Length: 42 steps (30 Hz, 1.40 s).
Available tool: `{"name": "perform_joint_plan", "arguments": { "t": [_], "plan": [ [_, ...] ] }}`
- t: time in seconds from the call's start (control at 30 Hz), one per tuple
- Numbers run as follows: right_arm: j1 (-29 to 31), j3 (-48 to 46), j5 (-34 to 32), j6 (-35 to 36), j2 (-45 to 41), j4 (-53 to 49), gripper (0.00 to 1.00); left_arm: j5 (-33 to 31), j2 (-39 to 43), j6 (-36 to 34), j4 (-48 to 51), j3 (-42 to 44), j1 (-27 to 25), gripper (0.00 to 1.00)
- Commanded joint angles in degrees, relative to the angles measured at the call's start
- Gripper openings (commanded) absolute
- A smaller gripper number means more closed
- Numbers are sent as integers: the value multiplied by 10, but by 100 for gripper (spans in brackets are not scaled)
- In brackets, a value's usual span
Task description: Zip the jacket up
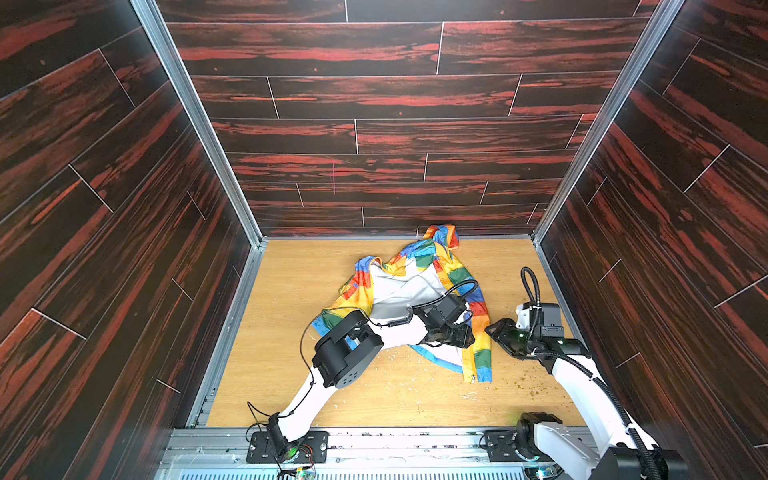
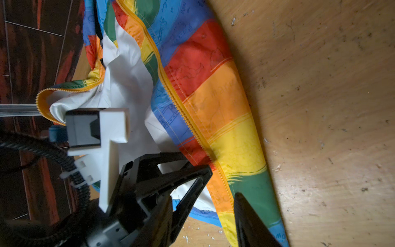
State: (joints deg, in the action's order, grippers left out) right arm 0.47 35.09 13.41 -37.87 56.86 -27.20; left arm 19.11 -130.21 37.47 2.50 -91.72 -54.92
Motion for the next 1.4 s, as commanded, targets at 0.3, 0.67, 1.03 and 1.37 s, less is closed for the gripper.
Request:
{"name": "perform_joint_plan", "arguments": {
  "t": [0.3, 0.67, 1.03, 1.37],
  "plan": [
    [-2, 17, 3, 5, -9, -20, 49, 27, -58, -1, -8, -84, 1, 35],
    [-2, 21, 83, -21, -44, 20, 56, 41, 10, 12, -22, -62, 43, 0],
    [138, 3, 117, -126, 24, 189, 63, 50, 137, -10, 6, 30, 133, 0],
    [286, 108, 40, -124, 232, 232, 59, 36, 217, -1, -16, 189, 237, 0]
  ]
}}
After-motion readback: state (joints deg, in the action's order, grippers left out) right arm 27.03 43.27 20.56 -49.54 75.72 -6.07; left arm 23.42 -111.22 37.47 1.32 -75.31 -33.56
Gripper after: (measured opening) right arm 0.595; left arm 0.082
